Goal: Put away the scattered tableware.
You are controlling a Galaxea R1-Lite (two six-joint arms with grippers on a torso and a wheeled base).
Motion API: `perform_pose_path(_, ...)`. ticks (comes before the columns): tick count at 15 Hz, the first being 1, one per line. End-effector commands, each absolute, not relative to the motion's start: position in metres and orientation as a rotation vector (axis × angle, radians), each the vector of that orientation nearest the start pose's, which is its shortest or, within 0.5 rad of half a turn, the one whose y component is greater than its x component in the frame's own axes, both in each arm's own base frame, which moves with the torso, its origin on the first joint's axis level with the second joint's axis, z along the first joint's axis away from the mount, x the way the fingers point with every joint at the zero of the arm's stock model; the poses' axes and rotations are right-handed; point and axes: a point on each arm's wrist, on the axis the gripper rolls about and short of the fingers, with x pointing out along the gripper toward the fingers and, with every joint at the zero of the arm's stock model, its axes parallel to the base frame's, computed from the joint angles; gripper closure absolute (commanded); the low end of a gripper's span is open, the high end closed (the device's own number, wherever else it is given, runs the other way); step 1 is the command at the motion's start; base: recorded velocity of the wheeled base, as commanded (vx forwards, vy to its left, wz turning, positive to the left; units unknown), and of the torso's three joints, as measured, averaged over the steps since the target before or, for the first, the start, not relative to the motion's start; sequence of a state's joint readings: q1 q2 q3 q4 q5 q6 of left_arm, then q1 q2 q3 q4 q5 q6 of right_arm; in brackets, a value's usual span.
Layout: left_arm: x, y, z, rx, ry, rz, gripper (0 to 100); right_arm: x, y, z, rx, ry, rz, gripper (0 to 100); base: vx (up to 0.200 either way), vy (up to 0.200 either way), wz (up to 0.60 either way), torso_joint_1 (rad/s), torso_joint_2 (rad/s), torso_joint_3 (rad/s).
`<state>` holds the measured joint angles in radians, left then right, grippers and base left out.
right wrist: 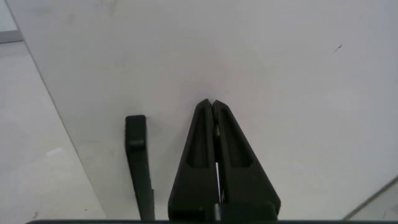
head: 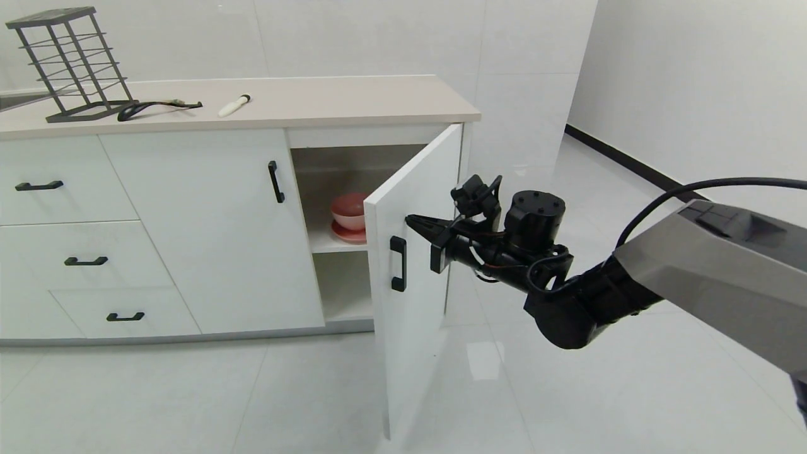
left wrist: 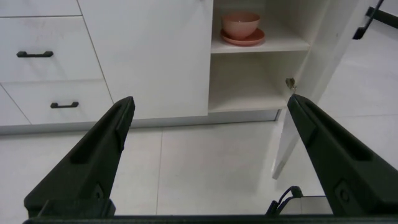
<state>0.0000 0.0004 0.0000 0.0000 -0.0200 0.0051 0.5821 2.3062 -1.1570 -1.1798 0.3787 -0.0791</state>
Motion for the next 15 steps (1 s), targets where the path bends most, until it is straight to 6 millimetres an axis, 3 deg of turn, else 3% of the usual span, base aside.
perform_pose_path(1, -0.023, 0.000, 0.076, 0.006, 0.001, -0.020, 0, 0.385, 0.262, 0.072, -0.070, -0.070, 0.957, 100, 0.000, 0.000, 0.00, 0.000, 0.00, 0.000)
perform_pose_path(3, -0.023, 0.000, 0.076, 0.006, 0.001, -0.020, 0, 0.396, 0.270, 0.064, -0.056, -0.119, 0.955, 100, 0.000, 0.000, 0.00, 0.000, 0.00, 0.000)
perform_pose_path(6, -0.023, 0.000, 0.076, 0.006, 0.001, -0.020, 0, 0.429, 0.287, 0.052, 0.010, -0.237, 0.893, 100, 0.000, 0.000, 0.00, 0.000, 0.00, 0.000)
perform_pose_path(10, -0.023, 0.000, 0.076, 0.006, 0.001, -0.020, 0, 0.449, 0.282, 0.049, 0.028, -0.295, 0.860, 100, 0.000, 0.000, 0.00, 0.000, 0.00, 0.000)
perform_pose_path(12, -0.023, 0.000, 0.076, 0.006, 0.001, -0.020, 0, 0.449, 0.275, 0.063, 0.034, -0.364, 0.849, 100, 0.000, 0.000, 0.00, 0.000, 0.00, 0.000)
perform_pose_path(13, -0.023, 0.000, 0.076, 0.006, 0.001, -0.020, 0, 0.442, 0.269, 0.095, 0.042, -0.439, 0.845, 100, 0.000, 0.000, 0.00, 0.000, 0.00, 0.000)
perform_pose_path(14, -0.023, 0.000, 0.076, 0.006, 0.001, -0.020, 0, 0.427, 0.264, 0.114, 0.043, -0.452, 0.853, 100, 0.000, 0.000, 0.00, 0.000, 0.00, 0.000)
perform_pose_path(15, -0.023, 0.000, 0.076, 0.006, 0.001, -0.020, 0, 0.404, 0.254, 0.135, 0.045, -0.442, 0.863, 100, 0.000, 0.000, 0.00, 0.000, 0.00, 0.000)
